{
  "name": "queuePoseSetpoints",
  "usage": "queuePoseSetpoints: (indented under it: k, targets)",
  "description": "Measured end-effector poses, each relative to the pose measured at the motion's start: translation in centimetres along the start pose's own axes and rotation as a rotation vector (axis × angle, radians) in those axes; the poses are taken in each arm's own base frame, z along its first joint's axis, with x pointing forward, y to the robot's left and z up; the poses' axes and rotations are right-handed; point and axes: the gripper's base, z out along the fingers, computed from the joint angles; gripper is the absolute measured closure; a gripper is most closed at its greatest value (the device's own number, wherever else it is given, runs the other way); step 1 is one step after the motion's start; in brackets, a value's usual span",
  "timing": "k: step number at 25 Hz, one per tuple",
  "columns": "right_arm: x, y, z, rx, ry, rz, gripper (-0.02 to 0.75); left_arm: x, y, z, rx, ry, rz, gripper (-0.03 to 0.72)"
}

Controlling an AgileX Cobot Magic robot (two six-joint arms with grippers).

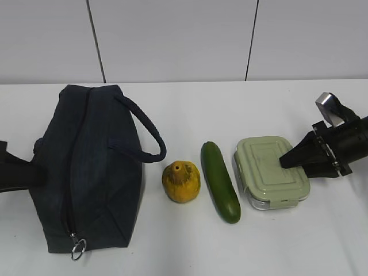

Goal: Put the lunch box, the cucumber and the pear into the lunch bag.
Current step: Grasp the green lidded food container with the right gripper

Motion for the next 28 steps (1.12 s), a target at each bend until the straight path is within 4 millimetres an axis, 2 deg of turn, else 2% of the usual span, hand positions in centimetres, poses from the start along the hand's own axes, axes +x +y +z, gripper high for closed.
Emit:
queuePoseSetpoints:
  k: [7, 28]
  targets:
    - [0.0, 0.0, 0.0, 0.0, 0.0, 0.004, 0.369, -0.3, -0.3, 0.0, 0.037, -0.033, -0.04, 0.7]
    - [-0.6, 1.3, -1.2, 0.061, -0.074, 0.042, 0.369, -0.3, -0.3, 0.0, 0.033, -0.035, -0.016, 0.701]
